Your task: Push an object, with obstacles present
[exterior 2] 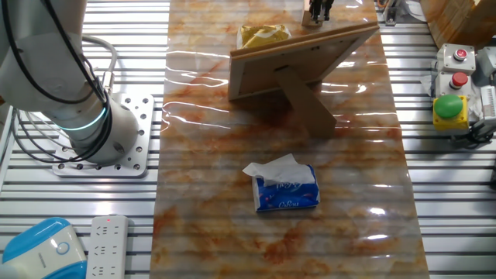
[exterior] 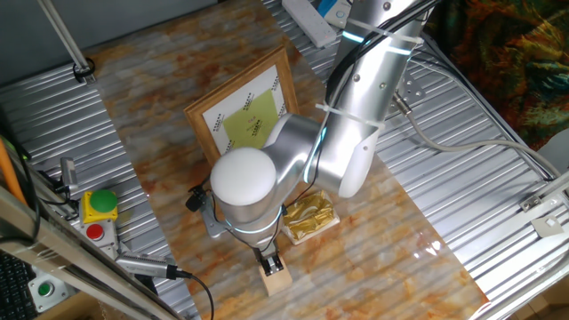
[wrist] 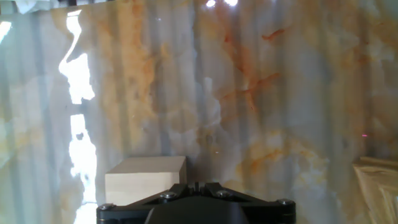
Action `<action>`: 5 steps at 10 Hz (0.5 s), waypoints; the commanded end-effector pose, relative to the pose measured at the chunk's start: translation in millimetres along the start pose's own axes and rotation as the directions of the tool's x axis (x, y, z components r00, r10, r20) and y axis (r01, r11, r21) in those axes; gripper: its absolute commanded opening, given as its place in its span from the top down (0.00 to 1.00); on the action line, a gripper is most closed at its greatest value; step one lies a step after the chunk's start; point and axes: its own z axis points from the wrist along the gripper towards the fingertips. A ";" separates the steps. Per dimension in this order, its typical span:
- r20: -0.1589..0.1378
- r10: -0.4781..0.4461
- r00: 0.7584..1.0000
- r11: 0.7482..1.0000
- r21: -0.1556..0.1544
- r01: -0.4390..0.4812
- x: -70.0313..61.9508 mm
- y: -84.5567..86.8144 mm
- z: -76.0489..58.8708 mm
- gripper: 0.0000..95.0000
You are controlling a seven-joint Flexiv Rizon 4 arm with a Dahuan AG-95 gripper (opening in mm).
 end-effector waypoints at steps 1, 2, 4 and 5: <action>-0.001 0.004 1.000 1.000 -0.003 -0.004 0.3 -0.1 -0.4 1.00; -0.001 0.004 1.000 1.000 -0.001 -0.004 0.3 -0.1 -0.4 1.00; -0.002 0.001 1.000 1.000 0.010 -0.001 0.3 -0.2 -0.4 1.00; -0.005 0.002 1.000 1.000 0.015 -0.002 0.3 -0.2 -0.5 1.00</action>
